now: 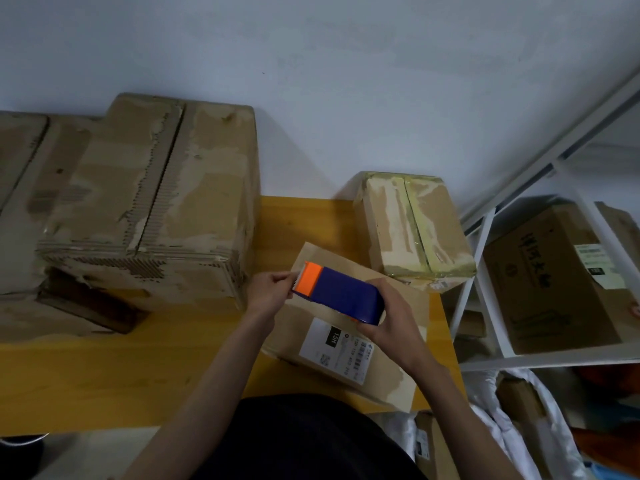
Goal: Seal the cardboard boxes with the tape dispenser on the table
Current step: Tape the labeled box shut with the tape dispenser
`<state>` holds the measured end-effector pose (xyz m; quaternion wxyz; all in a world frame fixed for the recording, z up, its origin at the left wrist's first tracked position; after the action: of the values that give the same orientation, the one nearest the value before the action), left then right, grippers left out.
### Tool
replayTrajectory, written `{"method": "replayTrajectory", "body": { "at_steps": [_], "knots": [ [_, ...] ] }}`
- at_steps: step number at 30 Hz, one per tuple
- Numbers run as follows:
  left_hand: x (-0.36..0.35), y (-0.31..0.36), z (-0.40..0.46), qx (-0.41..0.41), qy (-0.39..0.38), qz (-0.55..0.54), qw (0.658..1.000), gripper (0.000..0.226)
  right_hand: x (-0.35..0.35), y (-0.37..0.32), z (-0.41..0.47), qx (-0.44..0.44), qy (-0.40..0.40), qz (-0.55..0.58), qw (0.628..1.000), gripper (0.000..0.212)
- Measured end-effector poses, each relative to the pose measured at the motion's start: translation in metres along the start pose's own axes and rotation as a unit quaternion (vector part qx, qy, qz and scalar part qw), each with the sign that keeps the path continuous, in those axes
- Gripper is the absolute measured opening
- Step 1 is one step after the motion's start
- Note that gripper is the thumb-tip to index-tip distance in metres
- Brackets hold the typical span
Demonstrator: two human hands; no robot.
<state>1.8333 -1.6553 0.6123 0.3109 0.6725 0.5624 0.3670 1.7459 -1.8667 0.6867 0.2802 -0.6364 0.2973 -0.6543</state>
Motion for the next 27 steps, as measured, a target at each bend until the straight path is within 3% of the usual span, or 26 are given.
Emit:
{"method": "replayTrajectory", "body": {
  "at_steps": [14,23,27],
  "knots": [
    [0.020,-0.003,0.018,-0.075,0.044,0.037,0.996,0.009,-0.003,0.016,-0.006,-0.020,-0.012,-0.019,1.000,0.051],
    [0.013,-0.020,0.042,-0.086,0.074,0.094,0.989,0.028,-0.021,0.031,0.005,-0.027,-0.021,-0.039,0.999,0.053],
    [0.017,-0.026,0.047,-0.077,0.101,0.101,0.987,0.022,-0.028,0.033,0.012,-0.026,-0.030,-0.049,0.998,0.052]
  ]
}}
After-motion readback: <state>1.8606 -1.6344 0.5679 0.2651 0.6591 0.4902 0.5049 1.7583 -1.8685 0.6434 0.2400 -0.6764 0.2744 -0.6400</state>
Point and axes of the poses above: each hand's wrist, its own z-axis towards the middle knuckle, its own x-axis out of the back of the hand, y = z × x, the point moved 9 cm from there along z, towards the middle knuckle, and after that the axes turned 1 degree about -z, right-handed, at the moved point
